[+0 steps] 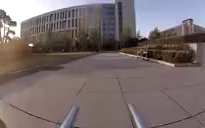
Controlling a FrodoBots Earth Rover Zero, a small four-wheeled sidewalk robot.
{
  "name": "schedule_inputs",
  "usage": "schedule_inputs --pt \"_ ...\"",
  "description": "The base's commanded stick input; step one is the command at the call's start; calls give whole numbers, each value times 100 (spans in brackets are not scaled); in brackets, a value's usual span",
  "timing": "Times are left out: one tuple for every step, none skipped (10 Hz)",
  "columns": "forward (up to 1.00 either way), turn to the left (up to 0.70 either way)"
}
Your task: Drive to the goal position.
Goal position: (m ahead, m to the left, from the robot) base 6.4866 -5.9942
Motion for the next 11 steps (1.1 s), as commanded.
schedule_inputs --pt "70 -14" --pt "70 -14" --pt "70 -14" --pt "70 -14" --pt "70 -14" --pt "70 -14" --pt "70 -14" --pt "70 -14" --pt "70 -14" --pt "70 -14" --pt "70 -14"
